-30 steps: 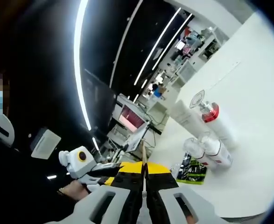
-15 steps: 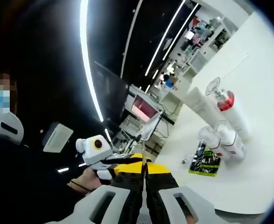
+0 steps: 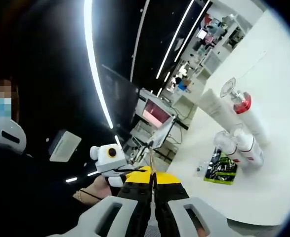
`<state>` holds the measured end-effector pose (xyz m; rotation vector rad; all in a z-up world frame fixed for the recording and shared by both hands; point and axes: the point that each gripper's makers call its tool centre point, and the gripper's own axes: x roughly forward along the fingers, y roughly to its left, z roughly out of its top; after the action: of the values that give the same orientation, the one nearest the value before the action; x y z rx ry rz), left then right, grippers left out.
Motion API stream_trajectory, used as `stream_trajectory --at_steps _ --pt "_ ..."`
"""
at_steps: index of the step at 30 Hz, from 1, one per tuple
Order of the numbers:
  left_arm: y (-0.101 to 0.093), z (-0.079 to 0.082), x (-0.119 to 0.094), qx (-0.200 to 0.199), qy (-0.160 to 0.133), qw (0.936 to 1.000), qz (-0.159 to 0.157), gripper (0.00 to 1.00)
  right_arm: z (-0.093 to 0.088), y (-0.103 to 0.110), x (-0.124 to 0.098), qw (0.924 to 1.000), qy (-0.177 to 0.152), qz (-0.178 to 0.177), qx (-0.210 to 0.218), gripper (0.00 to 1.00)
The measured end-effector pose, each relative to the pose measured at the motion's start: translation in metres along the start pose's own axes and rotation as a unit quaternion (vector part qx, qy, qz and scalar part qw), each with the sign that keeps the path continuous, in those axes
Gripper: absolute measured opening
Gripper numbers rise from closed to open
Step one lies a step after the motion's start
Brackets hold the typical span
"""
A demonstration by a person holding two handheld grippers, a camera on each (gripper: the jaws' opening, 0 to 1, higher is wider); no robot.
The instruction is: Arrange the skincare products in the storage area until every visible bottle or jar stands upright without overlapping.
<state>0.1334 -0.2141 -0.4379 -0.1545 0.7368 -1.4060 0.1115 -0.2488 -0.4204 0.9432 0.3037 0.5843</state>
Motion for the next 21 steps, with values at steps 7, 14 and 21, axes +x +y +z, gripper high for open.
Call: stream_trajectory --at_steps 7,14,21 --pt "0.0020 -0.0005 0.0005 0.010 0.002 0.9999 0.007 0.01 -0.0007 -0.0010 0.0003 1.0000 0.003 -0.004 -0.007 0.00" --pt "0.0029 -0.0008 -0.0015 -0.036 -0.010 0.9993 0.006 0.01 0.0003 -0.0009 0.0004 0.9997 0.001 -0.006 -0.023 0.00" --pt "0.0025 -0.0010 -0.0020 -0.090 -0.026 0.9956 -0.001 0.01 -0.0003 -0.0052 0.0011 0.9984 0.003 -0.024 -0.051 0.01"
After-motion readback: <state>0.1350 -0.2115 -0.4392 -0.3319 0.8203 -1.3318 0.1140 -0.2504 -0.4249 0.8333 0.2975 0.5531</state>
